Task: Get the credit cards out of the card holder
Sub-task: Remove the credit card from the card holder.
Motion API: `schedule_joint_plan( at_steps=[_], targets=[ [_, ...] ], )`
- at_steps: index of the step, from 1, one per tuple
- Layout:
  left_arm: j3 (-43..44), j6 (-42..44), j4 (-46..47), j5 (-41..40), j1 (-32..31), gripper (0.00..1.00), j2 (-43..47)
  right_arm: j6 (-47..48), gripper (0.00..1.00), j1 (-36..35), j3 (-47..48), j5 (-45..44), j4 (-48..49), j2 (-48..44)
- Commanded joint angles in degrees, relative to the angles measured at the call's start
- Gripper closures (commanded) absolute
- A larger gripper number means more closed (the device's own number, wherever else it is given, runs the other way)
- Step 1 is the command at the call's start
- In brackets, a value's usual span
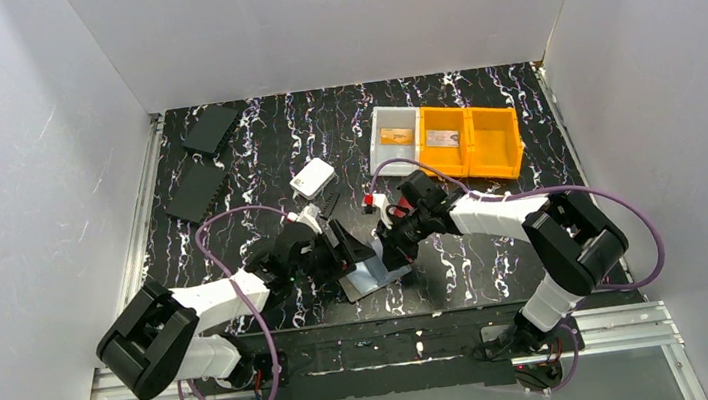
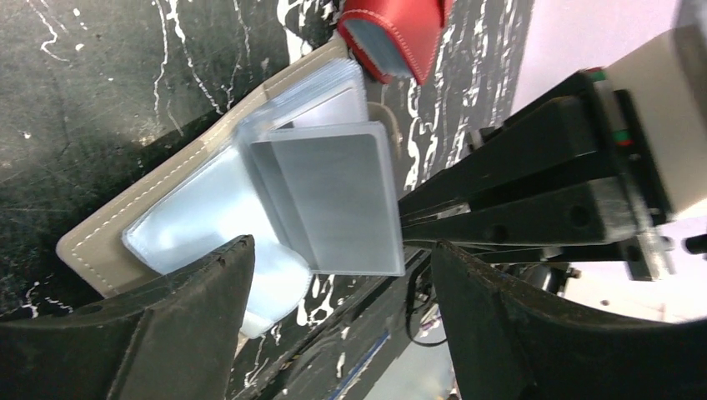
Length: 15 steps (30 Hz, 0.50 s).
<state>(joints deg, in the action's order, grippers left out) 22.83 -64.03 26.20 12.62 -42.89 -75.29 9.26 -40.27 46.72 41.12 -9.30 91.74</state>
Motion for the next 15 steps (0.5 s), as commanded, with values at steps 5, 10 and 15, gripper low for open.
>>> schedule_joint_plan(
  at_steps=[5,10,15],
  targets=[
    [-2.8,-4.9,4.8,-0.7,1.8,0.07,4.3,-0.7,0.91,-0.3,1.3,2.0,2.2,0.5],
    [-3.1,-7.0,5.5,0.1,2.6,0.02,4.0,-0.7,0.9,-0.3,1.4,2.4,2.2,0.6],
    [-3.1,-8.9,6.4,2.5,3.9,0.02,2.0,-0.6,0.9,-0.3,1.2,2.4,2.2,0.7]
  ],
)
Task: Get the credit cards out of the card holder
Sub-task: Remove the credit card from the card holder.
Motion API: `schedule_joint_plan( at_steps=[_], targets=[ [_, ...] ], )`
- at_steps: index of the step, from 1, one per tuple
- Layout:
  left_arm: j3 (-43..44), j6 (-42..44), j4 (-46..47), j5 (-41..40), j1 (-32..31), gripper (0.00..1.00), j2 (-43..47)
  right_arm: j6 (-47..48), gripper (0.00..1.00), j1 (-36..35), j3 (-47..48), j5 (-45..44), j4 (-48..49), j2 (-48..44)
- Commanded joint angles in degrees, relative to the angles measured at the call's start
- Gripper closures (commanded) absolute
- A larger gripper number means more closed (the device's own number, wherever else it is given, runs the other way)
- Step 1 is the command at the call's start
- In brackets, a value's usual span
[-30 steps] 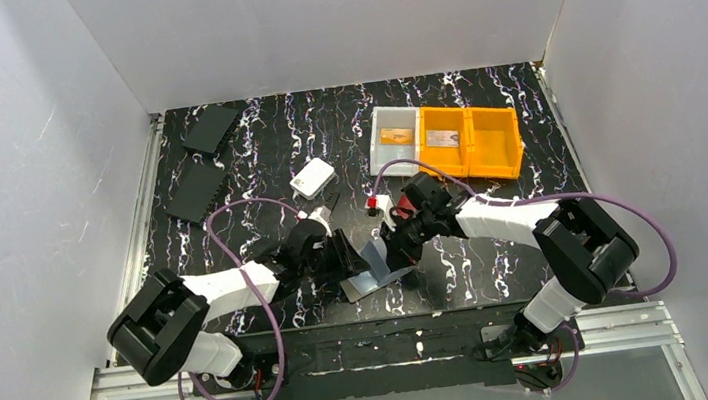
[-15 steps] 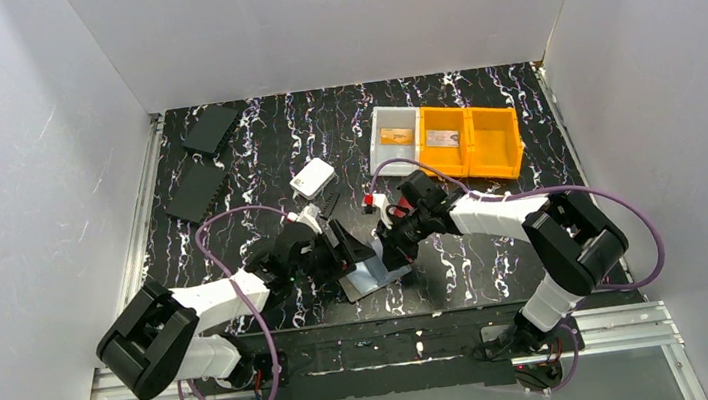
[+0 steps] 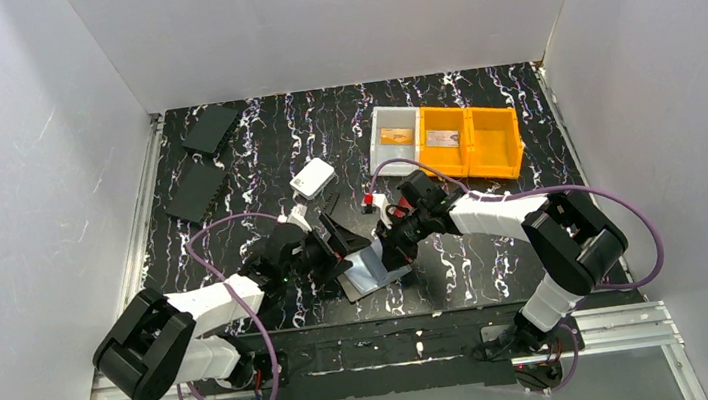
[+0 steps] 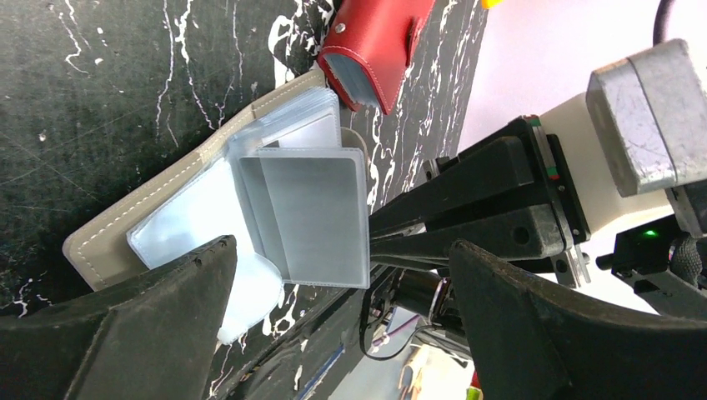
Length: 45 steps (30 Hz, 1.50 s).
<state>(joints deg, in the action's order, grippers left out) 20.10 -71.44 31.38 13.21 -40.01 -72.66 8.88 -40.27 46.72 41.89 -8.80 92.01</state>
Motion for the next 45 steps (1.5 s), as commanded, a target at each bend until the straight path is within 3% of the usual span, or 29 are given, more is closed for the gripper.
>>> schedule_joint_plan(
  at_steps=[1,20,45],
  targets=[
    [-0.5,-1.1,1.5,2.1,1.0,0.02,-0.5,-0.1,0.89,-0.3,1.2,1.6,1.7,0.4],
    [0.4,0.4,1.4,3.2,1.1,0.02,-0.8,0.3,0.88,-0.4,1.0,3.8,2.0,0.6],
    [4.3,0.2,-8.4,0.7,-0.6,0.02,0.3,0.9,0.87,-0.4,0.7,4.7,2.0,-0.3]
  ],
)
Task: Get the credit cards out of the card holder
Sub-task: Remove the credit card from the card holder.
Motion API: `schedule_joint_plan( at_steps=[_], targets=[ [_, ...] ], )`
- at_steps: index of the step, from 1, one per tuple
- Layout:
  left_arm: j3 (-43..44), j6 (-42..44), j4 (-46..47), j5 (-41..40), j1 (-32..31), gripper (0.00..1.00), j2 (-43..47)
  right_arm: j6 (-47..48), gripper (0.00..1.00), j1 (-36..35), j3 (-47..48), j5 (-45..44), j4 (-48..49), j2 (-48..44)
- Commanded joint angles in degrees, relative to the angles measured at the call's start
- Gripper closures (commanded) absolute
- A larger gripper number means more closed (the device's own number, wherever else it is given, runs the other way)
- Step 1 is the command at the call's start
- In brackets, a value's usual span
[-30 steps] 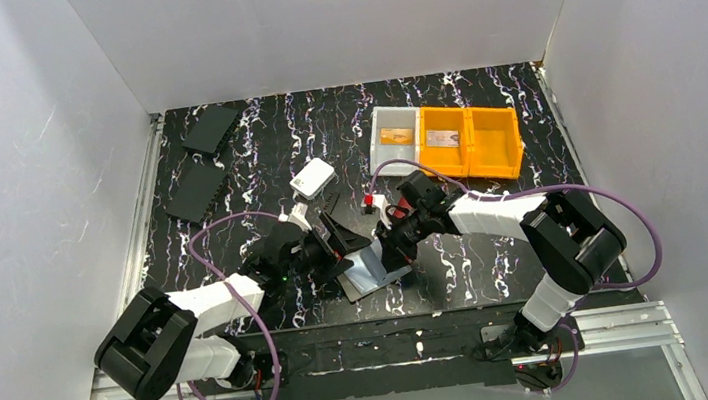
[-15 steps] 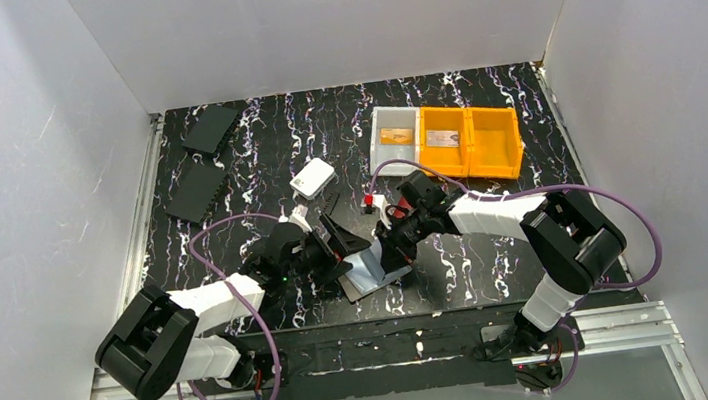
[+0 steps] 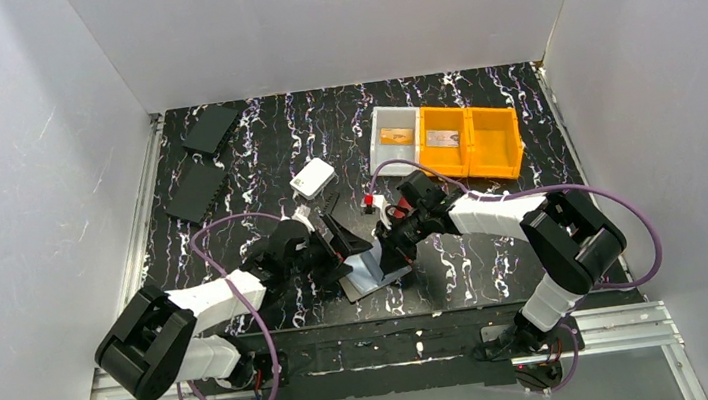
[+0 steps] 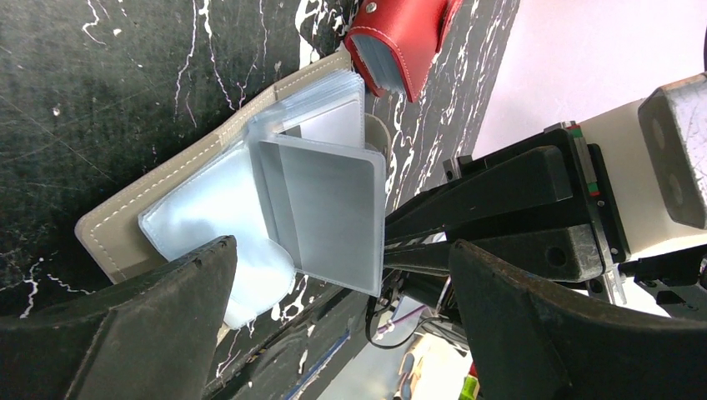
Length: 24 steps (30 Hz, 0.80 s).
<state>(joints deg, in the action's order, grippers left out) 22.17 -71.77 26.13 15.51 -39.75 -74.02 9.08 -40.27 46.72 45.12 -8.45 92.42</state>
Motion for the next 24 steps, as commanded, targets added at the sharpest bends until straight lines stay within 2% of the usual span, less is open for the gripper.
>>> schedule_joint_plan(
  at_steps=[1,11,15,17,21,24],
  targets=[
    [2.4,0.5,-3.7,-1.8,-1.0,0.02,1.8,0.7,0.87,-0.4,0.7,1.5,1.7,-0.8],
    [5.6,0.6,-9.9,-3.8,-2.1,0.03,0.6,1.5,0.87,-1.4,1.5,1.7,0.9,-0.6],
    [6.7,0.6,-13.5,-5.0,-2.4,0.06,0.0,1.7,0.87,-1.8,1.9,2.6,0.5,-0.4],
    [6.7,0.4,-13.9,-5.2,-2.4,0.1,-0.2,1.8,0.87,-1.8,2.0,2.7,0.4,-0.3],
    [7.0,0.4,-14.0,-5.1,-2.4,0.27,-0.9,1.9,0.87,-2.0,2.1,2.8,0.2,-0.1],
    [7.8,0.9,-13.9,-5.0,-2.4,0.32,-1.7,2.3,0.87,-2.2,2.3,2.8,-0.1,-0.1]
  ],
)
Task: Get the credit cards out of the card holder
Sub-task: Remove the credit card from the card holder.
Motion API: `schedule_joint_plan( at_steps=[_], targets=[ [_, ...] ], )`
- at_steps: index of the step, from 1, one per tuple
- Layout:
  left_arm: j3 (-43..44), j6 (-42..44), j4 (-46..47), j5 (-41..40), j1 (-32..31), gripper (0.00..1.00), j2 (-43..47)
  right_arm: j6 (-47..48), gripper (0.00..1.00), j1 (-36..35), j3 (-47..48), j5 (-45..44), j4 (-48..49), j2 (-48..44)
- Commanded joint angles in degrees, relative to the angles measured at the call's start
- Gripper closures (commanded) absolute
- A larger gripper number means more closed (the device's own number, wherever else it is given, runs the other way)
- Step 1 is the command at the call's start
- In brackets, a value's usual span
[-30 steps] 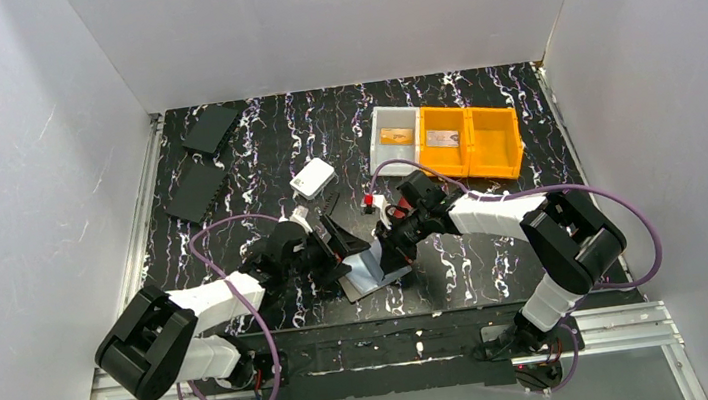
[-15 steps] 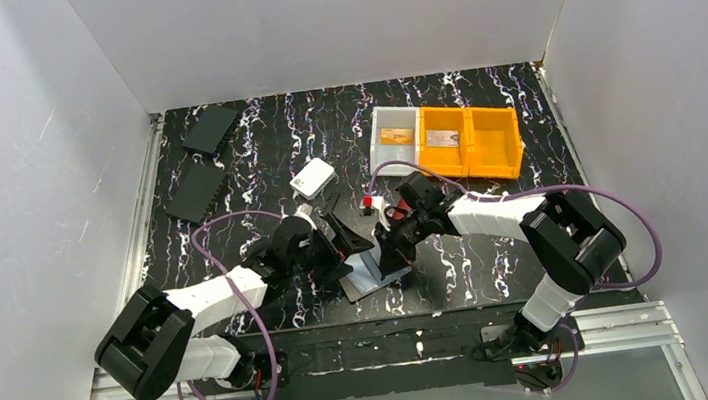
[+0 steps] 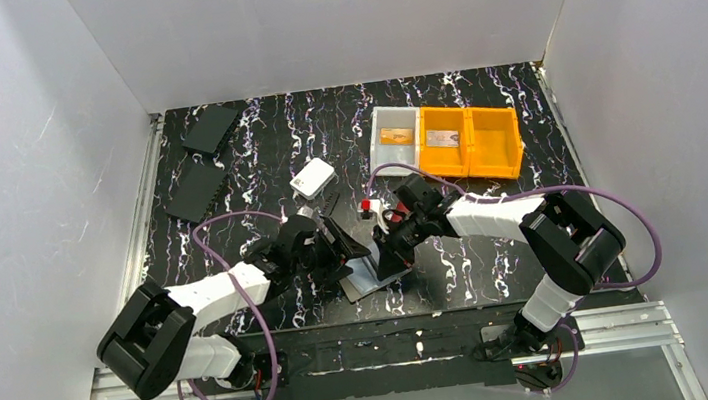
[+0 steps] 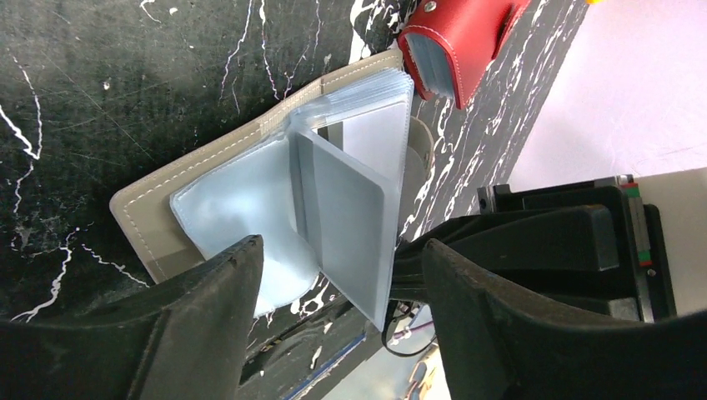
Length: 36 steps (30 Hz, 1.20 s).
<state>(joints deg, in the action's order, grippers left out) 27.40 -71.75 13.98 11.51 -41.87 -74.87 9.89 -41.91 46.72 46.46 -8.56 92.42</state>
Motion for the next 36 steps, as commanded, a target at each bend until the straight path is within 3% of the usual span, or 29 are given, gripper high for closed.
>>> schedule_joint_plan(
  at_steps=[1,11,17,23,28,36],
  targets=[
    [2.8,1.0,-1.8,-1.0,-0.3,0.36,-1.1,1.6,0.87,-0.5,2.3,1.4,0.0,-0.1],
    [3.5,2.2,-1.5,-0.6,-0.3,0.66,-3.0,2.1,0.87,-0.7,2.1,1.7,-0.3,-0.6],
    [2.1,5.5,-1.4,-1.1,-0.3,1.0,-2.4,3.2,0.85,-0.6,2.6,2.7,-1.3,-1.7],
    [-0.7,15.4,2.7,-0.8,-0.3,1.0,1.2,-2.1,0.75,2.9,0.8,7.0,3.3,-3.8],
    [-3.2,24.7,8.2,1.8,-0.2,1.0,4.9,-14.0,0.66,7.8,-3.8,12.4,15.8,-6.5],
    [-5.5,26.4,19.0,6.6,-0.2,1.0,4.8,-27.5,0.61,9.2,-6.3,15.5,28.8,-7.8]
  ],
)
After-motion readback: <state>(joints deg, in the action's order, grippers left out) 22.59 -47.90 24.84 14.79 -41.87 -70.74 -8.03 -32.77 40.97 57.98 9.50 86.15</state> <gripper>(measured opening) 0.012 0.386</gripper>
